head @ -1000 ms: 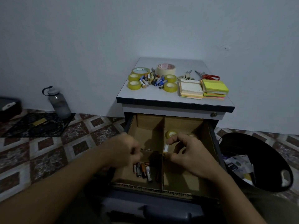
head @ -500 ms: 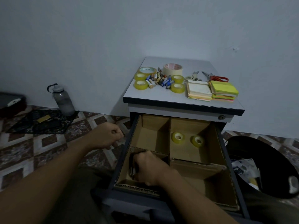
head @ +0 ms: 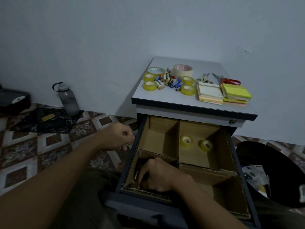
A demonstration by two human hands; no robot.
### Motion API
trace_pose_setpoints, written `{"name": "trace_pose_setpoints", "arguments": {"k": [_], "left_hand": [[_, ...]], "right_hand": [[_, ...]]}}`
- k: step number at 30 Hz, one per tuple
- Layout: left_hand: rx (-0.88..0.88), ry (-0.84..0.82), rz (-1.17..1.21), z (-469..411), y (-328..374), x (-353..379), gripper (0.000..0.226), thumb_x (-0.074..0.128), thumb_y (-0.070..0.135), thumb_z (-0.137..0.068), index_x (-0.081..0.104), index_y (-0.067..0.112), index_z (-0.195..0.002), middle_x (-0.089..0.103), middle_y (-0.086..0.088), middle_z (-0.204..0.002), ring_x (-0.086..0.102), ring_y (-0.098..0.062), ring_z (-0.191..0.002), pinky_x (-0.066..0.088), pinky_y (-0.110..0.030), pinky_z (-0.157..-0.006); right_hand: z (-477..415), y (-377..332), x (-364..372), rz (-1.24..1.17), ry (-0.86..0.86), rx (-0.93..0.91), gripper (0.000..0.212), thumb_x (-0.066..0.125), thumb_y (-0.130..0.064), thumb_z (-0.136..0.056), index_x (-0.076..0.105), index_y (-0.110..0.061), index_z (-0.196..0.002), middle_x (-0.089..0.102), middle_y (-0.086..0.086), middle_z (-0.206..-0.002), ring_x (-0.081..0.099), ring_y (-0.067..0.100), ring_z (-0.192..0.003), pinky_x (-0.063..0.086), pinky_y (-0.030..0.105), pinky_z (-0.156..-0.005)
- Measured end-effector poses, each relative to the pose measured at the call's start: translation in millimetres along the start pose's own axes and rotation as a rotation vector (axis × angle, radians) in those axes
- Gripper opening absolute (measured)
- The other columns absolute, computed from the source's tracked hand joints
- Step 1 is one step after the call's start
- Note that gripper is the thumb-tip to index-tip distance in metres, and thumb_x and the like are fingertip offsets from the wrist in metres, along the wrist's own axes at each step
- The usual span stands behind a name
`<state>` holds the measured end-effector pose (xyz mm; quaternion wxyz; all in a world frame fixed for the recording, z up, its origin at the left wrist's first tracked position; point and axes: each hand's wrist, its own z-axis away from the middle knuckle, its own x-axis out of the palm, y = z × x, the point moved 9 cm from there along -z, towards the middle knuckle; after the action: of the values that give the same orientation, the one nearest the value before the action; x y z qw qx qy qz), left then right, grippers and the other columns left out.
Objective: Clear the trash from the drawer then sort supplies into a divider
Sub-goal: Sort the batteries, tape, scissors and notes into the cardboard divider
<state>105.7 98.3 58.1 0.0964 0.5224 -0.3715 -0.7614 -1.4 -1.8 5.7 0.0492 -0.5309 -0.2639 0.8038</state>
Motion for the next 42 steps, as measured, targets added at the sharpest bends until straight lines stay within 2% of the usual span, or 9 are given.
{"name": "trace_pose_setpoints", "arguments": {"k": [4, 11, 16, 20, 26, 30, 33, 38, 42], "left_hand": [[-0.006, -0.004, -0.002, 1.3, 0.4, 0.8, 0.019, 0.061, 0.025, -0.096, 0.068, 0.009, -0.087, 0.073, -0.004, -0.079, 0.072, -0.014, -0.069, 0.051, -0.024, -0.054], [-0.020, -0.019, 0.000, 1.6, -1.7, 2.2, 0.019, 0.062, 0.027, -0.095, 0.069, 0.010, -0.089, 0.074, -0.008, -0.081, 0.073, -0.017, -0.073, 0.054, -0.026, -0.059], [-0.013, -0.015, -0.003, 1.1, 0.2, 2.0, 0.021, 0.061, 0.026, -0.095, 0.069, 0.007, -0.090, 0.073, -0.006, -0.079, 0.072, -0.016, -0.072, 0.055, -0.028, -0.061], [-0.015, -0.030, -0.013, 1.1, 0.1, 3.5, 0.020, 0.061, 0.027, -0.096, 0.069, 0.010, -0.089, 0.072, -0.003, -0.079, 0.072, -0.013, -0.070, 0.055, -0.029, -0.062], [-0.016, -0.033, -0.013, 3.0, -0.3, 3.0, 0.018, 0.060, 0.025, -0.096, 0.068, 0.010, -0.090, 0.070, 0.003, -0.080, 0.072, -0.013, -0.071, 0.057, -0.032, -0.067], [-0.003, -0.027, -0.028, 4.3, 3.1, 0.7, 0.019, 0.061, 0.026, -0.096, 0.068, 0.010, -0.089, 0.072, -0.001, -0.080, 0.072, -0.015, -0.072, 0.059, -0.037, -0.071], [0.017, 0.009, -0.015, 5.9, 9.3, -7.8, 0.018, 0.062, 0.026, -0.095, 0.069, 0.012, -0.086, 0.074, -0.006, -0.080, 0.072, -0.020, -0.075, 0.059, -0.039, -0.075], [0.154, 0.162, -0.008, 9.8, 46.4, -29.1, 0.014, 0.065, 0.023, -0.093, 0.071, 0.018, -0.082, 0.073, 0.005, -0.070, 0.069, -0.008, -0.064, 0.053, -0.023, -0.064], [0.225, 0.235, 0.056, 3.3, 80.2, -46.1, 0.014, 0.065, 0.025, -0.093, 0.071, 0.018, -0.082, 0.072, 0.001, -0.070, 0.066, -0.007, -0.064, 0.051, -0.022, -0.061]], "right_hand": [[0.2, 2.6, 17.7, 0.049, -0.168, 0.090, 0.037, 0.062, -0.012, -0.092, 0.056, -0.003, -0.128, 0.063, 0.019, -0.122, 0.060, 0.035, -0.112, 0.049, 0.038, -0.092], [8.0, -1.3, 2.2, 0.096, -0.163, 0.069, 0.035, 0.048, -0.003, -0.091, 0.066, -0.004, -0.120, 0.069, 0.014, -0.111, 0.065, 0.029, -0.101, 0.054, 0.039, -0.092], [16.0, -1.4, -6.6, 0.125, -0.219, 0.107, 0.032, 0.049, -0.015, -0.095, 0.065, -0.003, -0.119, 0.064, 0.007, -0.092, 0.060, 0.024, -0.091, 0.045, 0.025, -0.068], [26.5, 1.2, 8.5, 0.263, -0.417, 0.164, 0.040, 0.043, -0.011, -0.100, 0.047, 0.004, -0.136, 0.053, 0.020, -0.132, 0.053, 0.032, -0.118, 0.036, 0.028, -0.078], [19.2, 2.8, 3.2, 0.236, -0.359, 0.132, 0.038, 0.044, -0.011, -0.098, 0.057, -0.003, -0.133, 0.061, 0.016, -0.127, 0.060, 0.030, -0.110, 0.050, 0.031, -0.085], [31.7, 7.6, -42.6, -0.054, -0.159, 0.108, 0.033, 0.046, -0.005, -0.097, 0.064, -0.017, -0.122, 0.064, 0.002, -0.122, 0.060, 0.016, -0.111, 0.050, 0.036, -0.099], [55.9, 18.7, -97.0, -0.255, 0.046, 0.099, 0.031, 0.044, 0.000, -0.097, 0.063, -0.022, -0.108, 0.064, -0.007, -0.110, 0.062, 0.006, -0.101, 0.051, 0.027, -0.090], [94.7, 48.8, -180.6, -0.424, 0.347, 0.133, 0.028, 0.046, 0.003, -0.097, 0.069, -0.013, -0.100, 0.074, 0.001, -0.099, 0.072, 0.012, -0.090, 0.058, 0.040, -0.086], [108.9, 66.3, -229.4, -0.414, 0.518, 0.144, 0.029, 0.047, 0.008, -0.093, 0.071, -0.009, -0.094, 0.076, 0.003, -0.092, 0.074, 0.019, -0.085, 0.055, 0.049, -0.085]]}}
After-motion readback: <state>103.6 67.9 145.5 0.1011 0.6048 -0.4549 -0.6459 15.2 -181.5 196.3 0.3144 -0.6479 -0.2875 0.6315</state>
